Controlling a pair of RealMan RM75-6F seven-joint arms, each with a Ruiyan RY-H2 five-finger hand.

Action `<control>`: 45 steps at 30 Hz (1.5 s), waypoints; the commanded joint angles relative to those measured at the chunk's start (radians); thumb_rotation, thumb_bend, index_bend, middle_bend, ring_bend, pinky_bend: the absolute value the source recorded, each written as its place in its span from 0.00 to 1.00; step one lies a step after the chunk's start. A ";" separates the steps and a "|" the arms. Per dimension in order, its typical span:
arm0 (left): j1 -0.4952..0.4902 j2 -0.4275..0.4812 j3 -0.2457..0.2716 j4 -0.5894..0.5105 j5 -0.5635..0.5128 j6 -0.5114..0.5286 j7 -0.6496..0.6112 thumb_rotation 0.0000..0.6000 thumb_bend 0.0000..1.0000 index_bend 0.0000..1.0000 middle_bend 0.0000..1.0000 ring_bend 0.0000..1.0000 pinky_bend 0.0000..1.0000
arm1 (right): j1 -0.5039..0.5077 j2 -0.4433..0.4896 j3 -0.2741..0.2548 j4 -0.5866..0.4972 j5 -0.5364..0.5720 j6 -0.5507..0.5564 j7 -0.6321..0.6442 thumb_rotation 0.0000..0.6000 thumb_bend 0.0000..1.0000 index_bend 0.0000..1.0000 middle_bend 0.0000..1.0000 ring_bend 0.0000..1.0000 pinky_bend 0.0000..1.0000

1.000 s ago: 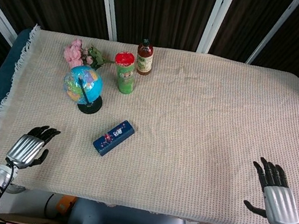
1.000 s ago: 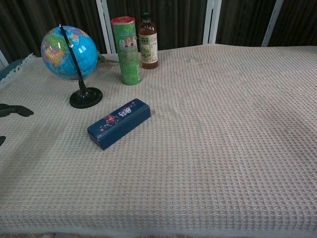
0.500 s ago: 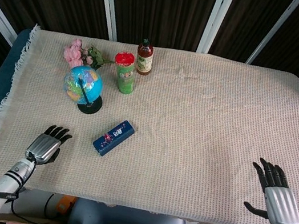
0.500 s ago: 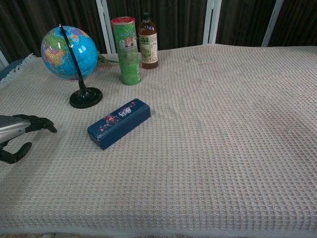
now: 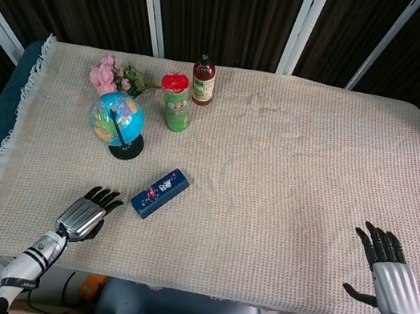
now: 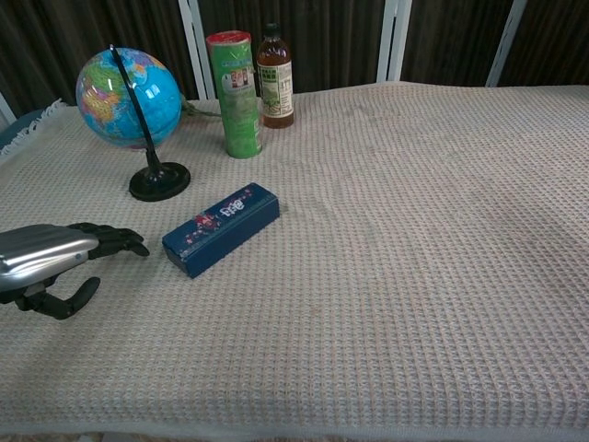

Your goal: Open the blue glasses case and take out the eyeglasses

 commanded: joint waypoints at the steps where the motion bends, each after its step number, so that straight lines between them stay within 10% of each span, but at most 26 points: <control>1: -0.005 -0.012 0.003 -0.007 0.006 0.008 0.004 1.00 0.70 0.07 0.02 0.00 0.05 | -0.002 0.005 -0.001 0.000 -0.003 0.005 0.010 1.00 0.18 0.00 0.00 0.00 0.00; 45: -0.105 -0.121 0.040 -0.108 0.077 -0.026 0.010 1.00 0.71 0.00 0.06 0.00 0.05 | -0.031 0.047 -0.005 0.017 -0.039 0.077 0.131 1.00 0.18 0.00 0.00 0.00 0.00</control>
